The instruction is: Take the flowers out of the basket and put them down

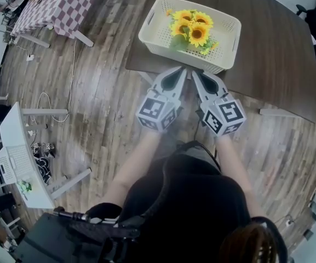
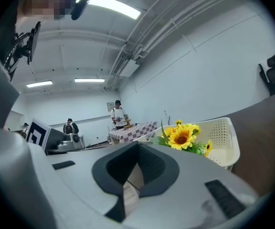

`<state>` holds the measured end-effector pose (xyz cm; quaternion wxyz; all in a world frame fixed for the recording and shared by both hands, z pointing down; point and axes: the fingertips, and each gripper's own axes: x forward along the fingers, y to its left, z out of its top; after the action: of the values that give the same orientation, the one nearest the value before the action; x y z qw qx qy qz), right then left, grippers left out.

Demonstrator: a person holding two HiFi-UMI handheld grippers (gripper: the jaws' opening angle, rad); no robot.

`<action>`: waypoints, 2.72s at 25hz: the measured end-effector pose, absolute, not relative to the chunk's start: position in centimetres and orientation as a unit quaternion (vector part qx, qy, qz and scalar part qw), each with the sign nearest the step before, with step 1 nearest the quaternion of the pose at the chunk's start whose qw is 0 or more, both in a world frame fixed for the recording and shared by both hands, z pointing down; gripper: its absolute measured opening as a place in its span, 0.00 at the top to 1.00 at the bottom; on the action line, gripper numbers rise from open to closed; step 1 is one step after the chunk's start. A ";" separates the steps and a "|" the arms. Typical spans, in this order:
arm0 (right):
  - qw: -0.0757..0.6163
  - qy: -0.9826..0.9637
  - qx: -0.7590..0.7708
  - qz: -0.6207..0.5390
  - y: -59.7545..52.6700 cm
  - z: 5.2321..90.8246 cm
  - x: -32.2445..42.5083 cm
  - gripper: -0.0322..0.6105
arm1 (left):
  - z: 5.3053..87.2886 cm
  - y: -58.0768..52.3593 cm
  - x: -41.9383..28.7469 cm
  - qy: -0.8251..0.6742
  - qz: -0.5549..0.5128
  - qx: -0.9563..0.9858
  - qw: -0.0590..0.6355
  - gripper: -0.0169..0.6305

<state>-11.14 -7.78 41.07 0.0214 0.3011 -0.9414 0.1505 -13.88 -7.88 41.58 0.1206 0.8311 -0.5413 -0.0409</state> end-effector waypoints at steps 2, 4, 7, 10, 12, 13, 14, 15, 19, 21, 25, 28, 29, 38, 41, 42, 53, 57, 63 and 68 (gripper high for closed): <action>0.019 -0.940 0.305 0.153 -8.7 40.9 -11.4 0.95 | 41.3 -8.9 -14.1 -0.538 -0.038 0.834 0.118 0.97; 0.017 -0.938 0.309 0.155 -9.6 40.7 -11.6 0.95 | 41.0 -9.9 -14.4 -0.536 -0.036 0.836 0.116 0.97; 0.014 -0.935 0.316 0.159 -11.0 40.2 -11.6 0.95 | 40.4 -11.3 -14.5 -0.528 -0.039 0.841 0.115 0.97; 0.008 -0.932 0.323 0.162 -12.5 39.8 -11.7 0.95 | 39.9 -12.8 -14.4 -0.519 -0.043 0.846 0.117 0.97; 0.008 -0.930 0.329 0.163 -13.5 39.6 -11.8 0.95 | 39.7 -13.7 -14.3 -0.513 -0.042 0.849 0.116 0.97; 0.008 -0.929 0.332 0.164 -14.0 39.6 -11.8 0.95 | 39.7 -14.1 -14.3 -0.511 -0.042 0.851 0.115 0.97; 0.009 -0.927 0.335 0.165 -14.5 39.6 -11.7 0.95 | 39.6 -14.5 -14.3 -0.508 -0.040 0.853 0.114 0.97; 0.010 -0.926 0.339 0.167 -14.9 39.6 -11.7 0.95 | 39.6 -14.9 -14.4 -0.506 -0.038 0.854 0.113 0.97; 0.019 -0.920 0.352 0.173 -16.5 39.7 -11.8 0.95 | 39.5 -16.4 -14.7 -0.498 -0.034 0.859 0.115 0.97; 0.026 -0.917 0.358 0.175 -17.3 39.7 -11.9 0.95 | 39.4 -17.1 -15.0 -0.495 -0.035 0.860 0.118 0.97; 0.043 -0.907 0.379 0.181 -18.9 40.0 -11.6 0.95 | 39.0 -18.4 -15.3 -0.487 -0.031 0.865 0.120 0.97; 0.061 -0.895 0.400 0.187 -20.1 40.6 -10.9 0.94 | 39.0 -19.3 -15.7 -0.481 -0.024 0.868 0.120 0.97; 0.067 -0.891 0.406 0.191 -20.5 40.9 -10.7 0.94 | 38.9 -19.6 -15.8 -0.479 -0.022 0.869 0.121 0.97; 0.105 -0.872 0.429 0.213 -23.6 42.2 -9.6 0.89 | 38.8 -22.8 -18.6 -0.480 -0.013 0.868 0.128 0.97; 0.128 -0.866 0.429 0.223 -24.3 43.4 -9.7 0.82 | 39.2 -23.7 -19.2 -0.478 -0.011 0.869 0.129 0.97; 0.136 -0.863 0.431 0.224 -24.4 43.8 -9.7 0.82 | 39.3 -24.0 -19.4 -0.478 -0.011 0.869 0.129 0.97; 0.195 -0.843 0.423 0.269 -25.6 46.3 -9.6 0.75 | 39.6 -27.0 -21.4 -0.484 -0.004 0.863 0.143 0.97; 0.193 -0.839 0.419 0.290 -25.6 46.8 -9.7 0.75 | 39.8 -27.5 -21.8 -0.482 0.001 0.865 0.142 0.97; 0.190 -0.833 0.410 0.318 -25.3 47.7 -9.3 0.75 | 40.0 -28.2 -21.6 -0.473 0.007 0.869 0.143 0.97; 0.174 -0.830 0.396 0.351 -25.3 47.7 -9.7 0.75 | 39.9 -28.5 -21.5 -0.466 0.007 0.872 0.146 0.97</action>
<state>-9.69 -25.34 47.69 0.1739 0.3965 -0.8305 0.3506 -21.50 -28.51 39.86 0.1460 0.8724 -0.4663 0.0072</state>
